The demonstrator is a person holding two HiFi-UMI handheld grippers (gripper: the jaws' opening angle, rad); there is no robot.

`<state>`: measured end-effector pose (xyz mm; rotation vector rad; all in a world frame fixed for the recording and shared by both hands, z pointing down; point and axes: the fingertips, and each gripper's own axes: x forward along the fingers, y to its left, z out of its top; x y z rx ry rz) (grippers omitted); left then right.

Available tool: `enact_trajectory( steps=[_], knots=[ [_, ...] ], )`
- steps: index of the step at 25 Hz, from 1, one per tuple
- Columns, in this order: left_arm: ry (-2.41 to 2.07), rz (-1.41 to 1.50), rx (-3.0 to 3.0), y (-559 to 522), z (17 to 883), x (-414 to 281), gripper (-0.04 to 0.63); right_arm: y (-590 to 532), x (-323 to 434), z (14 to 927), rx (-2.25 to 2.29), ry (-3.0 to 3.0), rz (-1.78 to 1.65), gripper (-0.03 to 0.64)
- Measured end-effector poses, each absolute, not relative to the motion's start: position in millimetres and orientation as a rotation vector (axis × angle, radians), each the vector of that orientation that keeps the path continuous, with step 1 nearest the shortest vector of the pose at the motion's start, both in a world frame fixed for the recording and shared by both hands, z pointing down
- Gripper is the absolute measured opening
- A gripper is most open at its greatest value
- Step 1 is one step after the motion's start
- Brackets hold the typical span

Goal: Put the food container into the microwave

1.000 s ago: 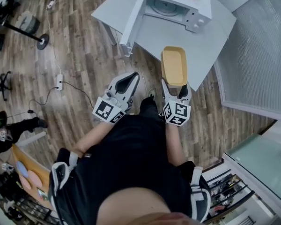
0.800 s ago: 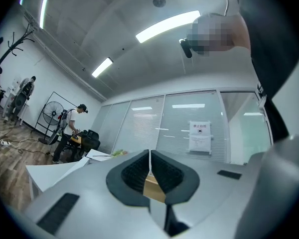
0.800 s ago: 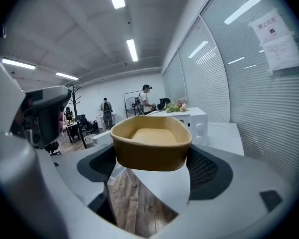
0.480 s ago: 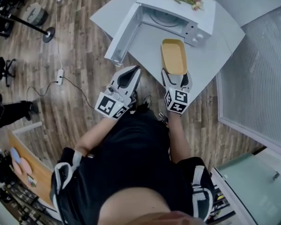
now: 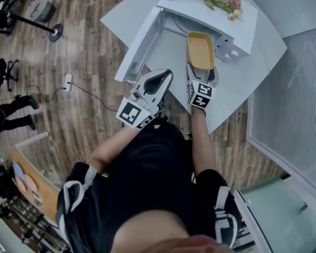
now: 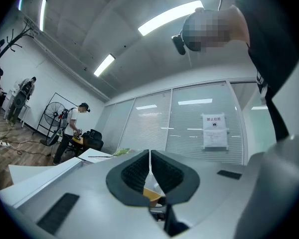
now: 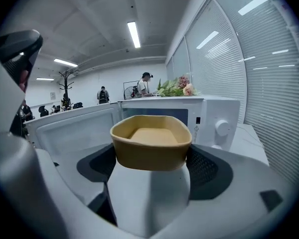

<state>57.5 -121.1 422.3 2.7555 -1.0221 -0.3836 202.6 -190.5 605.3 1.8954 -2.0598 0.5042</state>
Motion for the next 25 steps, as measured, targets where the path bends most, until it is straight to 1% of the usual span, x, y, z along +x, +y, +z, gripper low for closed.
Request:
enact_trajectory(
  steps=[12,20,25],
  knots=[
    [-0.988,-0.308,2.706,-215,467,74,0.032,-331,218,684,1.915,-1.959,0.527,0.454],
    [-0.946,-0.285,2.663,-236,490,81,0.032,-384,232,713,1.935,-1.911,0.589,0.454],
    [-0.946,-0.272,2.649,-244,499,83,0.032,-407,231,726,1.879,-1.902,0.553,0.456]
  ],
)
